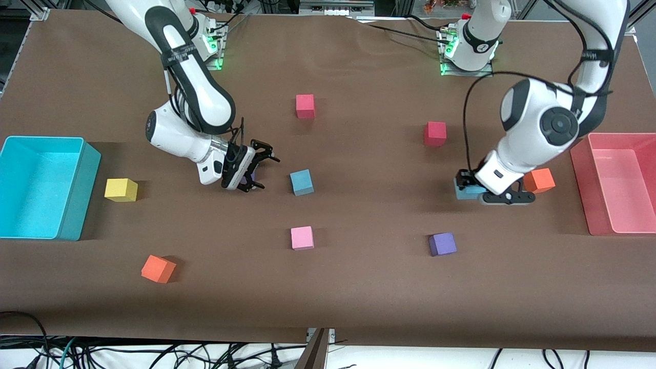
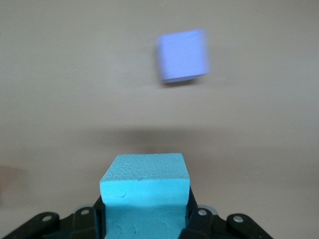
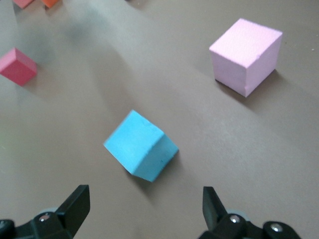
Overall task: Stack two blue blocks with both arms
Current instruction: 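Carry the held cube with the left gripper over the placed blue cube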
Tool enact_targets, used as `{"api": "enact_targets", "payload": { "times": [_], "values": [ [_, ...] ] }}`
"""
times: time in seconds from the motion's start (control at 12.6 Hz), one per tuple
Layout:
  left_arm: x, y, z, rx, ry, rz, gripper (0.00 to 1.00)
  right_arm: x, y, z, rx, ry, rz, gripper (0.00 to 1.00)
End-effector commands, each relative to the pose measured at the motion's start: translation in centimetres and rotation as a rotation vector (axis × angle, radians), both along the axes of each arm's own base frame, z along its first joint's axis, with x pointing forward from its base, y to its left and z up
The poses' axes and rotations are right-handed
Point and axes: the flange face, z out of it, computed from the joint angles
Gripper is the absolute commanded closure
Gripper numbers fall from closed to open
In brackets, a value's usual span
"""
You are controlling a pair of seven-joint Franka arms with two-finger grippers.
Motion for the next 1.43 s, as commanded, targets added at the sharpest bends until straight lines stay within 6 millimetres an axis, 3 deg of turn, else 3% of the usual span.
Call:
{"api": "enact_targets", "payload": {
  "times": [0.0,0.24,0.4,0.55,0.79,1.11,1.35],
  "values": [
    [0.0,-9.8,2.1,-0.03,0.002,0.021,1.0,-1.3,0.4,-1.9,0.007,-0.062,0.047,0.0],
    [-1.9,-23.4,1.8,-0.06,0.01,0.094,1.0,-2.7,1.0,-4.7,0.058,-0.139,0.07,0.0],
    [-2.1,-29.1,1.3,-0.057,0.007,0.104,1.0,-3.1,1.5,-5.2,0.063,-0.175,0.087,0.0],
    [-2.6,-32.8,0.3,-0.056,-0.013,0.073,1.0,-3.5,1.6,-6.7,0.058,-0.158,0.077,0.0],
    [-3.3,-37.2,-2.0,-0.058,-0.029,0.131,1.0,-3.5,2.0,-7.0,0.059,-0.158,0.071,0.0],
    [-3.6,-40.6,-5.4,-0.051,-0.053,0.157,1.0,-3.5,2.3,-6.8,0.064,-0.158,0.07,0.0],
    [-4.2,-41.8,-7.6,-0.063,-0.063,0.188,1.0,-3.5,2.3,-6.8,0.065,-0.154,0.067,0.0]
  ]
}}
